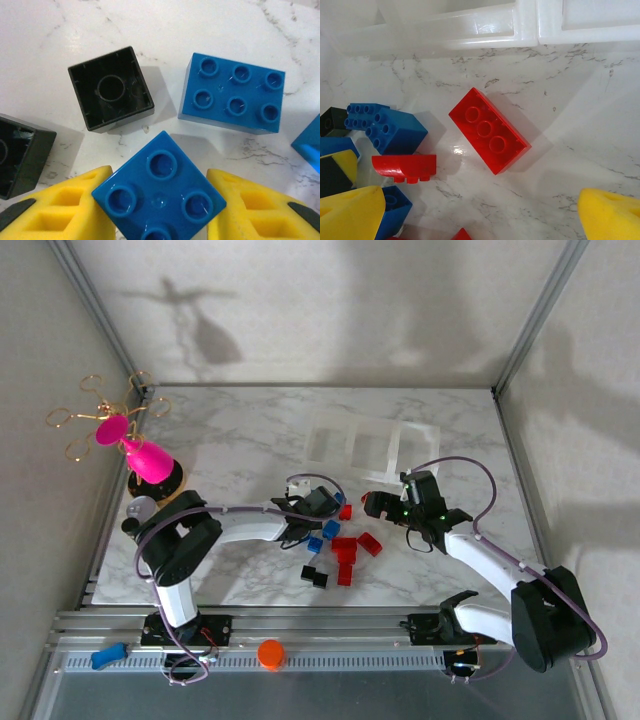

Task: Sort the legos into containers by color
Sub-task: Pick up the lego from the center of the table, then place the lego in the container.

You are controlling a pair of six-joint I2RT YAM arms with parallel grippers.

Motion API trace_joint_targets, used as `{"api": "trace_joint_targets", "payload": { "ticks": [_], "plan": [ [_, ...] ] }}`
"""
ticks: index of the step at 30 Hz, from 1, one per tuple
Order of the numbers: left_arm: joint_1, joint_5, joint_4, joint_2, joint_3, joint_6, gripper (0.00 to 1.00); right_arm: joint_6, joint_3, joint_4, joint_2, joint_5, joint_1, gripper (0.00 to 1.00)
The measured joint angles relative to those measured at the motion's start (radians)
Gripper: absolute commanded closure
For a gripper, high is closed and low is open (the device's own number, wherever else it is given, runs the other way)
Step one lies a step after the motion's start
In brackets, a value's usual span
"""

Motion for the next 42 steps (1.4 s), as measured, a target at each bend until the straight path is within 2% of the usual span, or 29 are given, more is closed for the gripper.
{"api": "trace_joint_targets", "payload": {
  "ticks": [3,11,13,18,24,30,35,42],
  "plan": [
    [0.000,-0.003,0.000,-0.032,0.000,0.001,0.71,0.000,0.008,0.000,0.000,-0.003,-0.003,0.01],
    [0.000,-0.030,-0.035,-0.120,0.013,0.017,0.70,0.000,0.031,0.000,-0.002,-0.034,-0.031,0.01],
    [0.000,-0.035,-0.054,-0.127,0.040,0.035,0.65,0.000,0.039,0.000,-0.005,-0.047,-0.044,0.01],
    [0.025,-0.049,-0.087,-0.110,0.202,0.102,0.68,0.000,0.063,0.010,-0.005,-0.056,-0.069,0.01],
    [0.118,-0.034,-0.058,0.030,0.420,0.178,0.71,0.001,0.090,0.043,0.010,-0.056,-0.080,0.01],
    [0.190,0.008,-0.043,0.209,0.552,0.227,0.72,0.000,0.097,0.061,0.012,-0.055,-0.098,0.01],
    [0.208,0.044,-0.037,0.328,0.659,0.256,0.71,0.000,0.099,0.061,0.012,-0.052,-0.103,0.01],
    [0.207,0.075,-0.031,0.425,0.753,0.279,0.64,0.000,0.099,0.068,0.017,-0.052,-0.107,0.01]
  ]
}}
